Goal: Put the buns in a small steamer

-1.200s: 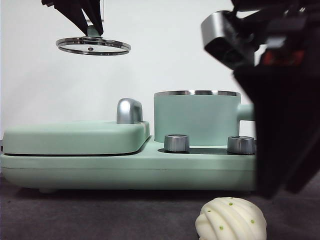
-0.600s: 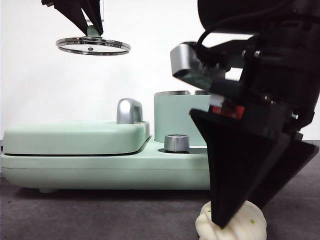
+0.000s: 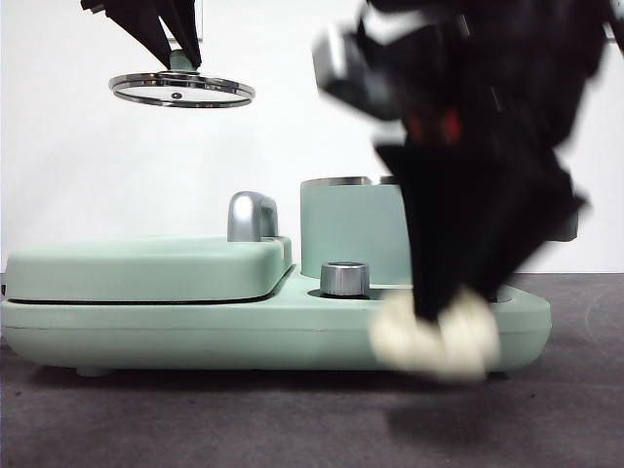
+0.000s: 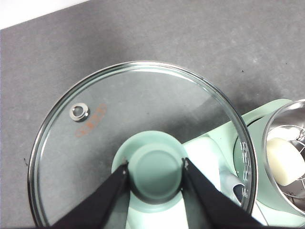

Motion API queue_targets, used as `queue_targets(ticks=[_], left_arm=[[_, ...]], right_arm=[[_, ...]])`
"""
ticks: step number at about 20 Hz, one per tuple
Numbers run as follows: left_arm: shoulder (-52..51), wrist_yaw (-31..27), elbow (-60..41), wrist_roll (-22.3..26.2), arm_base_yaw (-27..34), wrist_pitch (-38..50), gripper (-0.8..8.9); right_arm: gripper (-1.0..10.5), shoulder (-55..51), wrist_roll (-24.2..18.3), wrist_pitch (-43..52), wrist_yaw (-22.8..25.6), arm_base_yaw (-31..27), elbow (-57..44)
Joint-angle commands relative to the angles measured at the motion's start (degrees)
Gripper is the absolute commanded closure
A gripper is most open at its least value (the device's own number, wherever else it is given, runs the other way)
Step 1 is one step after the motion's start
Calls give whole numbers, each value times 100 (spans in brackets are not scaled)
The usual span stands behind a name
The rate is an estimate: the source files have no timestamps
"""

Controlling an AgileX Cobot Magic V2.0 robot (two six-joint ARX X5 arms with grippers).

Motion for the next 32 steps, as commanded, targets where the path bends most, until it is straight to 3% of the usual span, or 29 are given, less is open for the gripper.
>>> queue_targets(ticks=[1, 7, 12, 19, 29, 32], left_arm=[[0, 7, 234, -2, -22, 101, 793], [0, 9, 234, -26, -22, 101, 793], [0, 13, 234, -44, -22, 83, 793], [0, 13, 234, -42, -22, 90, 793], [0, 15, 234, -42, -20, 94, 793], [0, 15, 234, -42, -20, 94, 793]], right_arm=[[810, 76, 76, -914, 157, -155, 1058], [809, 911, -284, -2343, 310, -1156, 3681], [809, 2074, -511, -2551, 302, -1797, 5031], [808, 2999, -695, -2302, 304, -2273, 5298], [761, 3493, -831, -2105, 354, -2321, 5298], [590, 3493, -828, -2120, 354, -2323, 5298]])
